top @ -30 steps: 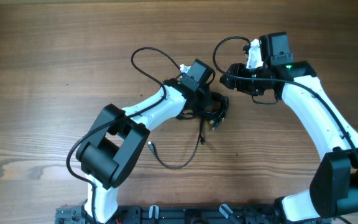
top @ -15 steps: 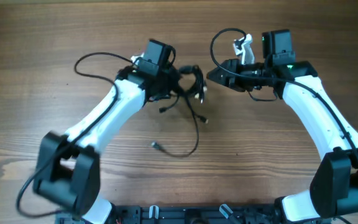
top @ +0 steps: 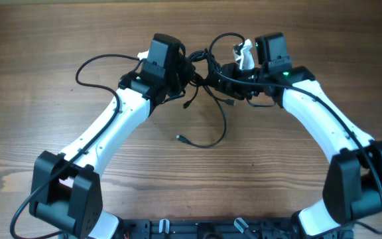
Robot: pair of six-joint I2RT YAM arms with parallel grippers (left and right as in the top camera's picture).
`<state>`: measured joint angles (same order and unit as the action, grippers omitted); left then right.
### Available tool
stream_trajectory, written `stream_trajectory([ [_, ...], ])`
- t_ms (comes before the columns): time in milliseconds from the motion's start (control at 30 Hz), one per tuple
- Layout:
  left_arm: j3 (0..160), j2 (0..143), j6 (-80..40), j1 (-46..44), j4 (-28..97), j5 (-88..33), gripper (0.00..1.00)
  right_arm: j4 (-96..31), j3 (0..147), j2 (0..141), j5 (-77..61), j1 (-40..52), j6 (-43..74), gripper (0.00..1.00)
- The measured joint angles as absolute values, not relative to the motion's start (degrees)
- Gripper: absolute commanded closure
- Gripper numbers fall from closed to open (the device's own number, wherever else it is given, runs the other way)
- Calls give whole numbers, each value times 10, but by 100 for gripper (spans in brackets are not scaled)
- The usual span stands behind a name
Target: Untangle cables
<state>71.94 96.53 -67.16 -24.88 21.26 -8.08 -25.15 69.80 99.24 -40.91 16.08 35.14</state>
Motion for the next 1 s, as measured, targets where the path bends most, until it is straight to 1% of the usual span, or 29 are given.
stream_trajectory([
  [267,719,966,-672,-247,203,-135,96,-143,698,1063,-409,161,397,56],
  [367,718,966,-671,-244,187,-156,96,-114,699,1079,-408,159,413,61],
  [400,718,966,-670,-244,175,-171,96,-112,699,1086,-409,159,416,66],
  [433,718,966,-669,-244,162,-187,96,-112,699,1090,-409,159,420,69],
  [533,717,966,-669,-244,127,-227,96,-112,699,1102,-410,159,424,88],
  [600,715,966,-670,-241,92,-260,96,-111,702,1104,-418,159,423,96],
  [833,715,967,-715,-184,68,-350,96,-107,708,1104,-424,159,424,96],
  [1000,711,967,-800,-130,42,-429,96,-123,717,1104,-439,153,417,96],
])
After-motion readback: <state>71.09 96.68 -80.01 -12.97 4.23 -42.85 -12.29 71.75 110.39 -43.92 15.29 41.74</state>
